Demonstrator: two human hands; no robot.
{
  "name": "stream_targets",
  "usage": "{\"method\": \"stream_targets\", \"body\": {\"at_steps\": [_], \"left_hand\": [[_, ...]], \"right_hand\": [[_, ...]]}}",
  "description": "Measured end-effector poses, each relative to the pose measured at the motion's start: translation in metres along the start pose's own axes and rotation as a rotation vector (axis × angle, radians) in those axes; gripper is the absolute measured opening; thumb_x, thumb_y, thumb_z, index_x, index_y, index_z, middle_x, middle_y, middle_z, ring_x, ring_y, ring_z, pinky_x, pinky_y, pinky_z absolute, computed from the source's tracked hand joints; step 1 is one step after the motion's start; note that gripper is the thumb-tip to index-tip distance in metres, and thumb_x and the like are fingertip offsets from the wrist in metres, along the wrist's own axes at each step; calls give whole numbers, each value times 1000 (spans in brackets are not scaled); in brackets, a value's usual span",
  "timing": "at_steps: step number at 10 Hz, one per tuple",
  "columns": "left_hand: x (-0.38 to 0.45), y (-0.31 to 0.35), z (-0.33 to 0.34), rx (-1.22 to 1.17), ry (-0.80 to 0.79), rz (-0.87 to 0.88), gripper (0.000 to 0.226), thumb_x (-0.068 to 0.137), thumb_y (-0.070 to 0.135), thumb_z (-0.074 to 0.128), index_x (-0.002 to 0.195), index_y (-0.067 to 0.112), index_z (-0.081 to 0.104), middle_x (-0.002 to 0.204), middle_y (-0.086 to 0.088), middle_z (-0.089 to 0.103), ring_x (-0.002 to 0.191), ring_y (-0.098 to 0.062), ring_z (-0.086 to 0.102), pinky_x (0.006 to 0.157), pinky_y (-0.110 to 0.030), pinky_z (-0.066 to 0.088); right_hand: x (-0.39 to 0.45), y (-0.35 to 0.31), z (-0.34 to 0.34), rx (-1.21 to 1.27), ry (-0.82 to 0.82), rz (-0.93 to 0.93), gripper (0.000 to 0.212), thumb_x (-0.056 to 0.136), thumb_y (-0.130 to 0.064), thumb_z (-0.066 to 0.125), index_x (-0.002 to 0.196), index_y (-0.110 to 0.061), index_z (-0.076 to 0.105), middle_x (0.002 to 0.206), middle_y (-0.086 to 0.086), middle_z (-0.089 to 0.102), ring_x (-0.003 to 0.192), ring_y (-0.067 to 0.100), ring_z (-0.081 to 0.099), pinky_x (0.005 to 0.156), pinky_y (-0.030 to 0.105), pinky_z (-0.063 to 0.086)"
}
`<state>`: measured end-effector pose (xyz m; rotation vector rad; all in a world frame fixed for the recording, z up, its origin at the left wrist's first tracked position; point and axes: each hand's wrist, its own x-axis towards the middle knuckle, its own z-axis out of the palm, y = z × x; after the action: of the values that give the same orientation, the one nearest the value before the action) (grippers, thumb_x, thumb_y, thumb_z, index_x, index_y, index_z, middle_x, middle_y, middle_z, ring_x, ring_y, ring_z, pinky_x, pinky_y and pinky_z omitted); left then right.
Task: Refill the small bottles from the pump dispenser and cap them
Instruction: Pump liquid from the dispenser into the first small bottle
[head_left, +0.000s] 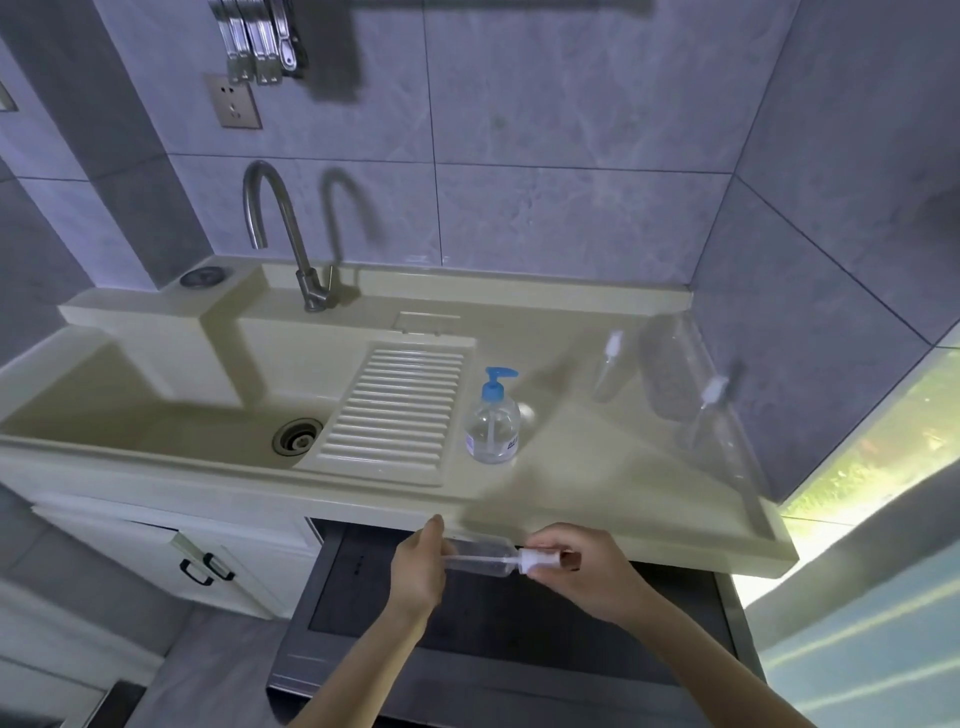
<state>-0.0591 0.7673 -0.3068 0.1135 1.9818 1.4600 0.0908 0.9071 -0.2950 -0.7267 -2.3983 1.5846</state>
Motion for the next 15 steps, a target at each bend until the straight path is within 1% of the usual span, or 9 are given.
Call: {"method": "stream_targets", "body": {"at_steps": [2,4,5,6,7,8,10,12,15], "left_hand": [[0,-4,-4,-99,-8,-110,40,99,33,38,70,8,47,42,3,29,35,-11,21,38,-20,17],[7,-11,-17,-135,-35,-80,49,100,36,30,63,11,49,44,5,21,36,-10,15,39,-17,12],[13,-9,-26,-284,33,-44,48,98,40,29,79,8,59,43,6,23,35,-9,19,36,-19,17],[23,0,-40,-845,206,-122,26,99,38,36,111,20,51,82,-6,54,74,-12,54,69,-29,45],[28,-15,-60,-1367,-67,160,36,103,35,28,116,67,38,136,-19,48,136,6,21,116,-29,16],[30,-35,-31,-260,154,170,27,100,23,43,125,17,53,114,-7,67,105,-13,60,86,-31,47],[2,-22,-24,-402,-23,124,75,63,40,81,127,15,51,112,-7,65,105,-19,62,87,-36,48],[0,-34,-28,-285,42,156,26,82,23,72,105,26,60,115,-10,64,103,-21,63,86,-37,49],[-1,-42,-22,-212,43,139,29,83,22,71,110,14,64,110,-7,67,104,-20,64,84,-36,51]], "right_hand": [[-3,14,-12,-321,60,-299,15,79,-11,64,92,-17,69,86,-13,62,80,8,55,70,24,45],[-8,44,-35,-594,123,-216,34,85,-12,56,118,-19,63,113,-9,57,94,10,57,72,17,44],[-20,64,-46,-523,267,-154,30,83,-9,57,110,-19,67,108,-14,60,92,6,59,74,23,50],[-35,77,-43,-220,458,22,28,81,-2,68,98,-24,69,96,-23,66,93,-4,59,76,7,45],[-42,92,-26,54,597,155,39,78,0,73,89,-37,65,90,-22,69,83,1,65,71,9,49],[-43,100,-11,115,687,256,28,78,-5,74,82,-30,62,77,-7,69,74,9,64,67,13,44],[-41,116,0,-13,668,306,20,85,-12,67,96,-24,53,86,-3,61,74,8,57,61,18,41],[-40,136,5,-100,574,352,23,80,-4,71,99,-10,60,100,3,56,84,19,58,74,29,47],[-59,137,15,0,704,442,35,72,-20,82,72,-9,49,75,2,51,64,11,48,56,17,33]]}}
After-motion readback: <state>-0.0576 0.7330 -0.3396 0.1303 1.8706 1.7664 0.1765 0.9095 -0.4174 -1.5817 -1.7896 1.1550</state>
